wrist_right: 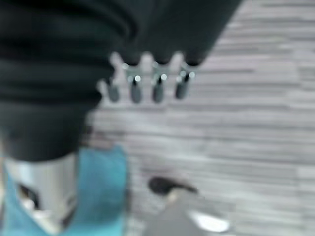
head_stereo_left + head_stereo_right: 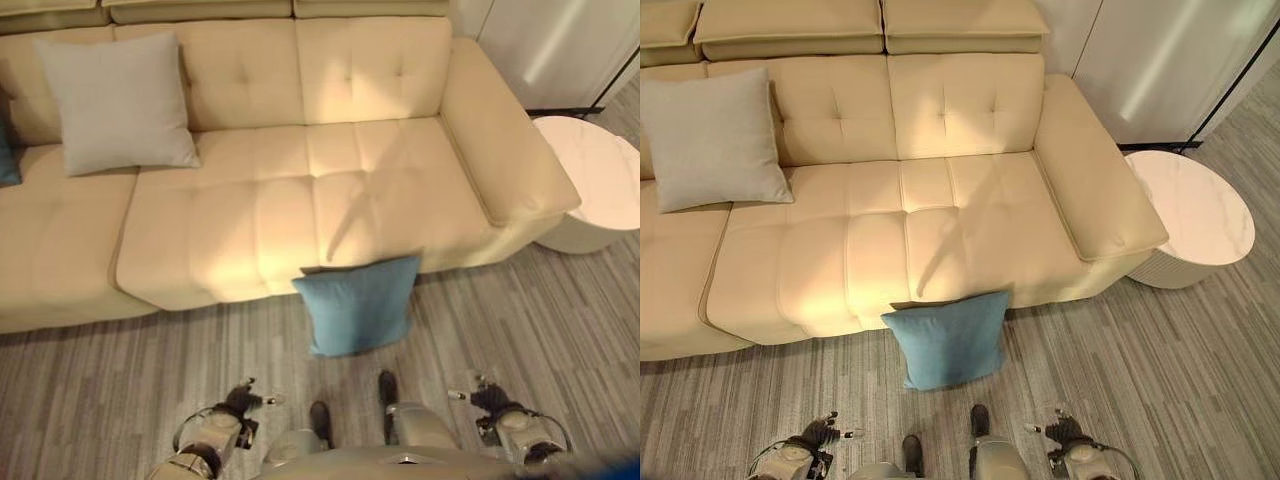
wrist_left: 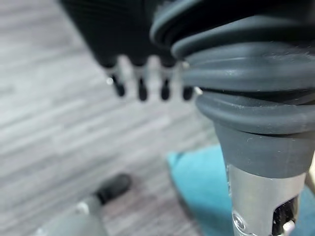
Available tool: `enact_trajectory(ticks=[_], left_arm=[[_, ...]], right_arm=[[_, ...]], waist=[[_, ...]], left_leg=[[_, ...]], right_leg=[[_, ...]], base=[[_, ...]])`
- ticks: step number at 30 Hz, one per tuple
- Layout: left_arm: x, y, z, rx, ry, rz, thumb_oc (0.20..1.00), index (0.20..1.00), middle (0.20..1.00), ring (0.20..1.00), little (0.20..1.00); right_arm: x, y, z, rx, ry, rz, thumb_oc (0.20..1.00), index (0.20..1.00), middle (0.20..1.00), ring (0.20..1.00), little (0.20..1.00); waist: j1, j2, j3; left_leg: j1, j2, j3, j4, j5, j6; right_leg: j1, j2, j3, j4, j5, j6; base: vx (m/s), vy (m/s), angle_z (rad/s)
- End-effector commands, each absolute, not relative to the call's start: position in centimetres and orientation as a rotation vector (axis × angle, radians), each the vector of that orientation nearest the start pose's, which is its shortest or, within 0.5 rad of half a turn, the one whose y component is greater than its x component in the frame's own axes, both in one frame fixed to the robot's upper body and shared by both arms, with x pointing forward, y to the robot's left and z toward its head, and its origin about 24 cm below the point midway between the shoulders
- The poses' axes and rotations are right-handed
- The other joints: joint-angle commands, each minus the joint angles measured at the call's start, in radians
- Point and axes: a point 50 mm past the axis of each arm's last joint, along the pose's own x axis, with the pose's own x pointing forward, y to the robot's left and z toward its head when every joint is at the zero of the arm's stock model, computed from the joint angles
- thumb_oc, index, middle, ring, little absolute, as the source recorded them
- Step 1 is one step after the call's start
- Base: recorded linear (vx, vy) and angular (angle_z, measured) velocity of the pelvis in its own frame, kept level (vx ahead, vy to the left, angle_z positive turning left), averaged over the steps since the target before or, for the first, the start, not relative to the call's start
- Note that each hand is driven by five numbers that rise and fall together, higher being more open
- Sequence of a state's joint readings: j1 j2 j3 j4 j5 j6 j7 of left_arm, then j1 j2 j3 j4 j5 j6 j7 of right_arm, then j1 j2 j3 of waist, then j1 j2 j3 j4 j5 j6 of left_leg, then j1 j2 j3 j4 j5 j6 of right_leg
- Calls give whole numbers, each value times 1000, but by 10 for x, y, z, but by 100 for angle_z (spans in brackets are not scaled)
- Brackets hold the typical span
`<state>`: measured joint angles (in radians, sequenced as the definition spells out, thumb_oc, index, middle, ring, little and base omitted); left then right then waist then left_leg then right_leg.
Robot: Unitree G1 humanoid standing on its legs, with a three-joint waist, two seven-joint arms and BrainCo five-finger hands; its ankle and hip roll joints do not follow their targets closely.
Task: Pick up all the scattered cushions and arrange them neatly on the sofa.
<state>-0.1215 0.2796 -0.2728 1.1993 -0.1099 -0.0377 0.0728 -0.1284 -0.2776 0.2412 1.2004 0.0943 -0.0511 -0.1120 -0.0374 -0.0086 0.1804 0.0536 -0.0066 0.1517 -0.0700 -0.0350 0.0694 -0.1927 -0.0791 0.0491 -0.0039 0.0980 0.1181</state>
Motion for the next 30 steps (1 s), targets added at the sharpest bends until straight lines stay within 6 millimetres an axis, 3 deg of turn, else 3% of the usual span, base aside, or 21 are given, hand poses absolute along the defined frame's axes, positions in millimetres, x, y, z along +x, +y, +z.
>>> enact_trajectory(ticks=[1, 4, 6, 8, 9, 13, 16, 17, 18, 19, 24, 30], left_arm=[[161, 238, -136, 340, 970, 96, 1000, 1000, 1000, 1000, 1000], [176, 237, -128, 319, 903, 117, 1000, 1000, 1000, 1000, 1000], [204, 233, -112, 285, 790, 151, 1000, 1000, 1000, 1000, 1000], [215, 231, -105, 267, 743, 164, 1000, 1000, 1000, 1000, 1000], [236, 227, -91, 224, 658, 208, 1000, 1000, 1000, 1000, 1000], [274, 221, -60, 143, 508, 293, 1000, 1000, 1000, 1000, 1000], [298, 219, -36, 119, 412, 327, 1000, 1000, 1000, 1000, 1000], [317, 218, -14, 80, 328, 350, 1000, 1000, 1000, 1000, 1000], [317, 218, -14, 79, 328, 351, 1000, 1000, 1000, 1000, 1000], [323, 217, -6, 65, 296, 355, 1000, 1000, 1000, 1000, 1000], [352, 213, 40, 31, 138, 376, 1000, 1000, 1000, 1000, 1000], [382, 204, 97, 70, -12, 376, 1000, 1000, 1000, 1000, 1000]], right_arm=[[144, -251, -140, -406, 1030, -121, 1000, 1000, 1000, 1000, 1000], [150, -255, -136, -414, 1002, -140, 1000, 1000, 1000, 1000, 1000], [165, -259, -127, -399, 936, -179, 1000, 1000, 1000, 1000, 1000], [172, -260, -123, -392, 906, -196, 1000, 1000, 1000, 1000, 1000], [189, -260, -113, -371, 832, -223, 1000, 1000, 1000, 1000, 1000], [231, -256, -84, -346, 654, -262, 1000, 1000, 1000, 1000, 1000], [268, -253, -52, -335, 498, -294, 1000, 1000, 1000, 1000, 1000], [300, -247, -17, -334, 344, -306, 1000, 1000, 1000, 1000, 1000], [300, -247, -17, -335, 343, -306, 1000, 1000, 1000, 1000, 1000], [309, -245, -4, -331, 292, -312, 1000, 1000, 1000, 1000, 1000], [352, -241, 68, -317, 31, -345, 1000, 1000, 1000, 1000, 1000], [383, -235, 150, -354, -213, -385, 1000, 1000, 1000, 1000, 1000]], waist=[[12, -30, -40], [14, -25, -33], [10, -18, 4], [8, -14, 21], [4, -13, 52], [-8, -12, 90], [-17, -5, 101], [-23, 5, 115], [-23, 5, 113], [-24, 8, 118], [-30, 25, 149], [-34, 23, 187]], left_leg=[[-75, -24, -81, 59, 21, -105], [-90, -14, -93, 50, 37, -115], [-141, -5, -105, 63, 48, -121], [-176, -3, -111, 77, 52, -123], [-249, -1, -115, 109, 60, -123], [-435, -4, -121, 201, 78, -122], [-569, -2, -130, 254, 88, -127], [-680, 1, -134, 302, 93, -135], [-684, 1, -134, 304, 92, -135], [-716, 1, -133, 315, 94, -137], [-888, 8, -136, 409, 52, -146], [-1108, 1, -157, 536, 33, -146]], right_leg=[[46, -5, 17, 74, -45, 41], [48, 2, 5, 69, -52, 34], [-3, 9, -11, 99, -61, 22], [-37, 11, -18, 120, -63, 17], [-121, 20, -23, 172, -61, 8], [-310, 22, -33, 269, -54, 0], [-432, 13, -28, 313, -48, 0], [-536, 3, -14, 355, -44, -2], [-540, 3, -14, 357, -44, -2], [-570, -2, -9, 369, -47, -1], [-747, -15, 23, 493, -92, -3], [-945, -29, 50, 621, -115, -7]], base=[[32, -87, 75], [-31, -106, 22], [-170, -117, 12], [-227, -82, 24], [-347, -95, 9], [-238, -61, 6], [-148, -37, -3], [-129, -21, -1], [-102, -14, 6], [-45, -14, 1], [2, -3, 3], [13, -33, 4]])
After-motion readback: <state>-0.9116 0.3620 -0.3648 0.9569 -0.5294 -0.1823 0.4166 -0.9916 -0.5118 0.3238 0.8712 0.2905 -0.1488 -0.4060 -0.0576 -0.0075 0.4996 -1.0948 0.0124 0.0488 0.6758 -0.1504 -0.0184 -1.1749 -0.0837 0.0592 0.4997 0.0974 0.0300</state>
